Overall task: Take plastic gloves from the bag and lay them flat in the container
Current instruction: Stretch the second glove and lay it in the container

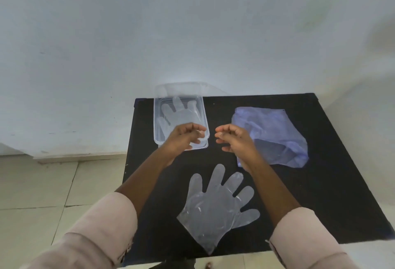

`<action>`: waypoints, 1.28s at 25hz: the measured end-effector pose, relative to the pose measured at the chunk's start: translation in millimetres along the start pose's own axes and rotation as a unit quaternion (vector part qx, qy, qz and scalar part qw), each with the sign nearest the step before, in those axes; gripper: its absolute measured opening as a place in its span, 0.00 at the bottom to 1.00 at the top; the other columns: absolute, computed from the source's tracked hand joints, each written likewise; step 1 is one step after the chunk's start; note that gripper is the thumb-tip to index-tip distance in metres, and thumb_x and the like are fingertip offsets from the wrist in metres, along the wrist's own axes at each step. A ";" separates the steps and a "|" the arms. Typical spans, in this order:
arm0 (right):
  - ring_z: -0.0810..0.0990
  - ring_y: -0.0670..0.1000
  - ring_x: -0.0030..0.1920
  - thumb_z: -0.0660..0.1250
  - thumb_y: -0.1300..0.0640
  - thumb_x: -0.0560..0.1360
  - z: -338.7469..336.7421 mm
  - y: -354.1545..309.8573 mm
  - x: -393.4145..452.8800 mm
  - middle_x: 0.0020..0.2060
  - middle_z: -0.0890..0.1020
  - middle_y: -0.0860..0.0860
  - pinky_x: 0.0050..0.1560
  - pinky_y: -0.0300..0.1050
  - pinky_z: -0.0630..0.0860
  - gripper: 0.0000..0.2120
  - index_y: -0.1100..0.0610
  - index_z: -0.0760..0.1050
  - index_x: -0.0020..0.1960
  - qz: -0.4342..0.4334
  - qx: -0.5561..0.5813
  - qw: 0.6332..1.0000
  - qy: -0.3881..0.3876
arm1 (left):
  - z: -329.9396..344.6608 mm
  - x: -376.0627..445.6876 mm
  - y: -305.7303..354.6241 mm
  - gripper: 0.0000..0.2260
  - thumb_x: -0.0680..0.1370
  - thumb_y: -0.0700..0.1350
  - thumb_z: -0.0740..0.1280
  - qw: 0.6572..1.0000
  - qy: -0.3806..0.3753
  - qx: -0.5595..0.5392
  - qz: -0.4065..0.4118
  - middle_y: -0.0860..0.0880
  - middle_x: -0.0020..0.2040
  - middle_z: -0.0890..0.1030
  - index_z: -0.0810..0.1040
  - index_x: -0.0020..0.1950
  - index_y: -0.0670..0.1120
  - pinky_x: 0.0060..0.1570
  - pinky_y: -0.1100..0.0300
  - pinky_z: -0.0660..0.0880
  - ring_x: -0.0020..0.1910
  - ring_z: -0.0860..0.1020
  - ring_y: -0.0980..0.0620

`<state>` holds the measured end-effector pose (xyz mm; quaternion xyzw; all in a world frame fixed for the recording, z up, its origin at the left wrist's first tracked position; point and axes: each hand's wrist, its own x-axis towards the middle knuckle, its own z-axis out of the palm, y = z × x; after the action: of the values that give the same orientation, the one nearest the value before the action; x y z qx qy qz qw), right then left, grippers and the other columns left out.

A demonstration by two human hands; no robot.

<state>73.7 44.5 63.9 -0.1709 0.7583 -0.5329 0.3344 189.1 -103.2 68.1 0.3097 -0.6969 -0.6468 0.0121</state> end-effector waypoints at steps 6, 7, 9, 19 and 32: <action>0.81 0.52 0.47 0.65 0.60 0.77 -5.8 55.8 -75.3 0.48 0.83 0.55 0.47 0.46 0.77 0.06 0.57 0.79 0.51 0.067 0.031 0.997 -0.018 | 43.9 -64.4 -38.2 0.06 0.78 0.45 0.66 0.999 -0.016 0.013 -0.044 0.46 0.54 0.84 0.81 0.54 0.50 0.56 0.51 0.75 0.52 0.81 0.48; 0.81 0.52 0.48 0.65 0.60 0.77 -4.2 64.8 -83.7 0.48 0.83 0.54 0.46 0.46 0.76 0.05 0.55 0.79 0.49 0.078 0.034 0.996 -0.023 | 46.4 -71.7 -45.9 0.07 0.78 0.45 0.66 0.998 -0.015 0.012 -0.051 0.46 0.53 0.84 0.81 0.55 0.49 0.56 0.51 0.75 0.51 0.81 0.48; 0.81 0.52 0.49 0.65 0.58 0.76 0.3 83.4 -101.1 0.48 0.83 0.52 0.49 0.47 0.77 0.05 0.51 0.78 0.47 0.093 0.009 0.995 -0.031 | 51.0 -85.8 -61.5 0.08 0.77 0.45 0.67 0.997 -0.012 0.012 -0.069 0.45 0.53 0.84 0.81 0.56 0.48 0.54 0.53 0.75 0.49 0.80 0.50; 0.76 0.51 0.56 0.76 0.47 0.66 45.5 173.7 -172.0 0.57 0.77 0.50 0.59 0.49 0.76 0.24 0.50 0.73 0.59 -0.028 -0.435 0.888 -0.144 | 42.3 -110.5 -129.6 0.08 0.77 0.44 0.68 0.992 -0.031 0.026 -0.122 0.48 0.51 0.83 0.82 0.54 0.46 0.49 0.55 0.76 0.49 0.81 0.51; 0.79 0.53 0.52 0.66 0.53 0.76 51.9 200.9 -168.5 0.52 0.82 0.54 0.58 0.48 0.77 0.08 0.56 0.78 0.52 -0.090 -0.462 0.878 -0.083 | 35.1 -108.3 -139.2 0.07 0.78 0.42 0.67 0.988 -0.050 0.042 -0.137 0.48 0.54 0.82 0.81 0.54 0.46 0.40 0.61 0.72 0.49 0.79 0.52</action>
<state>250.0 187.3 -77.6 -0.4173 0.8691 -0.1333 0.2298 319.8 -19.4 -22.7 0.3693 -0.6746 -0.6269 -0.1246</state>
